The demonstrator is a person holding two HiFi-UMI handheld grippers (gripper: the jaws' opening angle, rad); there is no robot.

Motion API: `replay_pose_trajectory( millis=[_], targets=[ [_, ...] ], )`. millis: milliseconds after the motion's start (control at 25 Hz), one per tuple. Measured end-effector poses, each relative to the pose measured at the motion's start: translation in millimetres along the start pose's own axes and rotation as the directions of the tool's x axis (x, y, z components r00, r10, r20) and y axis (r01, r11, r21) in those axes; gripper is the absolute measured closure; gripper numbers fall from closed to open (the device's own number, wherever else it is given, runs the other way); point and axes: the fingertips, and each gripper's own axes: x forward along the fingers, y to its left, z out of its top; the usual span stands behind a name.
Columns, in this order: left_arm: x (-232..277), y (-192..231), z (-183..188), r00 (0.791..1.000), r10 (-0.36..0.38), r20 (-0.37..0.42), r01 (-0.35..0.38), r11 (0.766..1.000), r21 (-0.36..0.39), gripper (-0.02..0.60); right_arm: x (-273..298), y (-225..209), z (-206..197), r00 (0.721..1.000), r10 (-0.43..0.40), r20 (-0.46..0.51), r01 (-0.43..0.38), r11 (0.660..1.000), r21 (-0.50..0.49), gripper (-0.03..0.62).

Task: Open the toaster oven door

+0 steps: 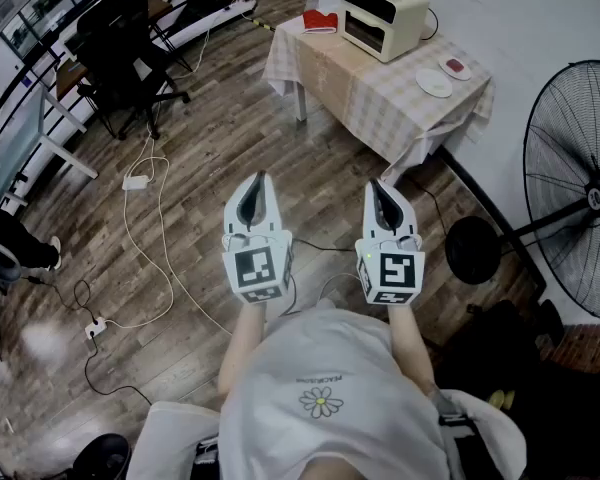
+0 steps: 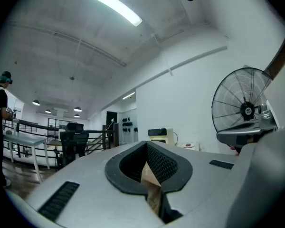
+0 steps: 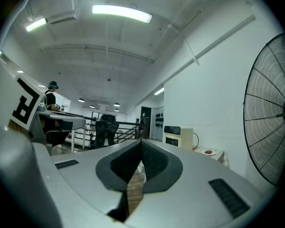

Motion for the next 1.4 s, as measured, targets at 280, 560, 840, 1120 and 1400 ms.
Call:
replay_pose_trajectory(
  millis=[280,560,840,1120,1400],
  targets=[
    [-0.4,-3.2,0.5,1.000,0.007,-0.003,-0.007,1.000,0.007,0.565,-0.8,-1.0,-2.3,1.000,0.022,-0.007,-0.022,1.000,0.006,0.592],
    [2.3,-6.7,-8.2,1.000,0.014,-0.026,-0.013,1.000,0.009,0.565,0.2,-7.0,-9.9,1.000,0.028,-0.009,-0.028,0.999,0.037,0.592],
    [7.1,-6.9,-19.0,0.998,0.026,-0.052,-0.026,1.000,0.005,0.565,2.8,-8.2,-22.9,0.998,0.054,-0.033,-0.052,0.997,0.059,0.592],
    [41.5,-8.8,-13.4,1.000,0.003,-0.013,-0.003,1.000,0.016,0.565,24.4,-18.6,-25.7,0.998,0.058,-0.019,-0.057,0.997,0.044,0.592],
    [89.0,4.6,-11.3,1.000,-0.007,0.009,0.007,1.000,0.000,0.565,67.3,-22.7,-24.1,0.998,0.059,-0.015,-0.059,0.998,0.009,0.592]
  ],
)
